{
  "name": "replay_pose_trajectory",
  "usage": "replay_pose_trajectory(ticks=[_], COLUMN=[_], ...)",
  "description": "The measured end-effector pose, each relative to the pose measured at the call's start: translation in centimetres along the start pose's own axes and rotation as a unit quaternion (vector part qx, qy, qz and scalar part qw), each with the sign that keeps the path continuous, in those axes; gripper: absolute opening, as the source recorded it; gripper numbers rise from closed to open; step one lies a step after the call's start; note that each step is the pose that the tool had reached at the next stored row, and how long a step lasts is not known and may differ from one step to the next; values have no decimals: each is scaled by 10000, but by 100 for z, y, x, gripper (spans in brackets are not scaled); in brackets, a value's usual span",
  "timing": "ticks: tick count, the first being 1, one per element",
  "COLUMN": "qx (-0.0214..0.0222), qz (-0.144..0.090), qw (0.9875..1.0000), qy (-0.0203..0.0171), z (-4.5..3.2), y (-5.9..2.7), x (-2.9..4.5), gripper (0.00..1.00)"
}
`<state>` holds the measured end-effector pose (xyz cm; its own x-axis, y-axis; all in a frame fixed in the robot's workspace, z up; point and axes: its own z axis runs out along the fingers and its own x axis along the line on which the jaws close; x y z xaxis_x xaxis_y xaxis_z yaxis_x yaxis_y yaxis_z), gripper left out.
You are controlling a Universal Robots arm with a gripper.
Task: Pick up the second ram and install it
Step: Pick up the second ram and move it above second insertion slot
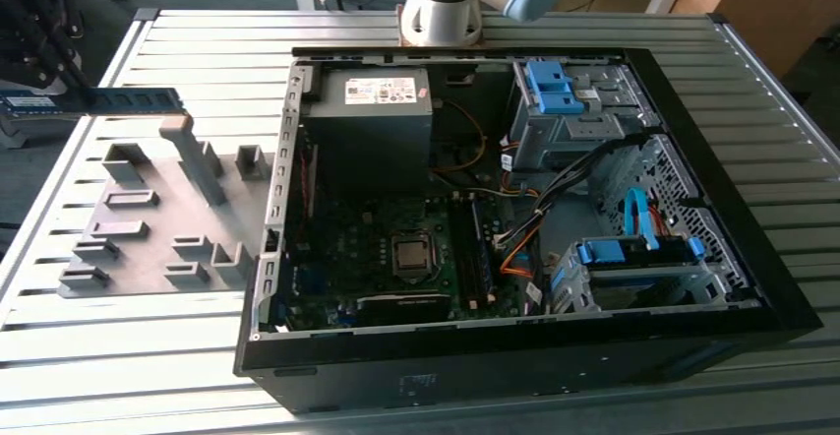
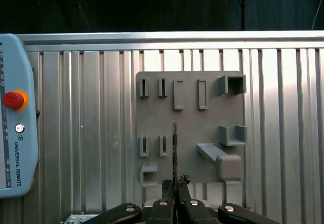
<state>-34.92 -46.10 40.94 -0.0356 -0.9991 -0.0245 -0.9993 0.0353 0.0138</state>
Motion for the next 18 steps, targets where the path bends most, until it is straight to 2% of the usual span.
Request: replay_pose_trajectory(ticks=[18], qx=[0], qz=[0], qw=[10000], qy=[0], z=[-1], y=[-55], x=[-2], gripper=[14])
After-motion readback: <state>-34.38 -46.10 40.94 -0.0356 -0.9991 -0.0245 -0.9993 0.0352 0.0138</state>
